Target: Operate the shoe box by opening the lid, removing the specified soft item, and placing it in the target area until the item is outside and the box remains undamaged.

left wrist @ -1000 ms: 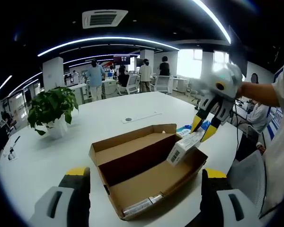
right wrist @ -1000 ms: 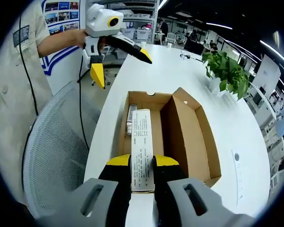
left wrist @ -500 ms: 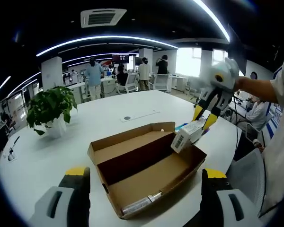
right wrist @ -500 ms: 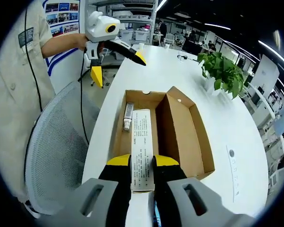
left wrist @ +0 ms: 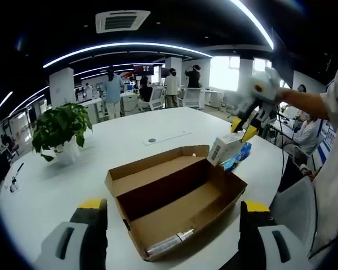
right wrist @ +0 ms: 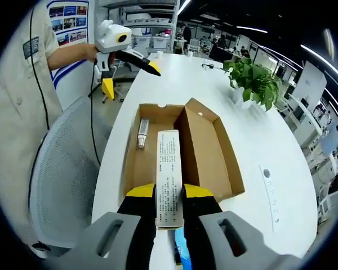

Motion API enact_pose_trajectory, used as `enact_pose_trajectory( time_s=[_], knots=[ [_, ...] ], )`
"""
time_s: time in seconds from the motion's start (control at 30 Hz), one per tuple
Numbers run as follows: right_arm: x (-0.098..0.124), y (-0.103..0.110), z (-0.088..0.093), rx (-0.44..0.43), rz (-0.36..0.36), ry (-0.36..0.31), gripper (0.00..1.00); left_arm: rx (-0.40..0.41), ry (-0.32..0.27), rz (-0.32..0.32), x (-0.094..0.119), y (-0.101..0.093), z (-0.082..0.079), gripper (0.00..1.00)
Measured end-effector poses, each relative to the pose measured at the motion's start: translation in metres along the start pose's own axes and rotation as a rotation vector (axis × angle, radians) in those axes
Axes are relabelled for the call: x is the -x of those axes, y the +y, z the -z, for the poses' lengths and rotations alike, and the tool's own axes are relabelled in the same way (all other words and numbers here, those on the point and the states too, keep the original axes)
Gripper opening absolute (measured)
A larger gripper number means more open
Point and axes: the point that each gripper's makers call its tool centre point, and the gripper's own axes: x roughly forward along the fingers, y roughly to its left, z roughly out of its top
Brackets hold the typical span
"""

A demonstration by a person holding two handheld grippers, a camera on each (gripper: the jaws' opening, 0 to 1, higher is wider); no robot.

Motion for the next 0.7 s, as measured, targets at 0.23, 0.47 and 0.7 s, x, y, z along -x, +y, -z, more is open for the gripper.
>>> enact_pose_trajectory(
  time_s=[0.23, 0.47, 0.7],
  knots=[
    [0.012, -0.014, 0.011, -0.01, 0.019, 0.011, 0.14, -0.008, 0.002, 0.008, -0.001, 0.0, 0.001, 1.0],
    [0.022, -0.024, 0.021, -0.02, 0.036, 0.021, 0.14, -0.015, 0.004, 0.017, -0.002, -0.001, 0.001, 1.0],
    [0.034, -0.036, 0.034, -0.031, 0.057, 0.035, 0.14, -0.018, 0.007, 0.023, -0.003, -0.002, 0.001, 1.0]
  ],
)
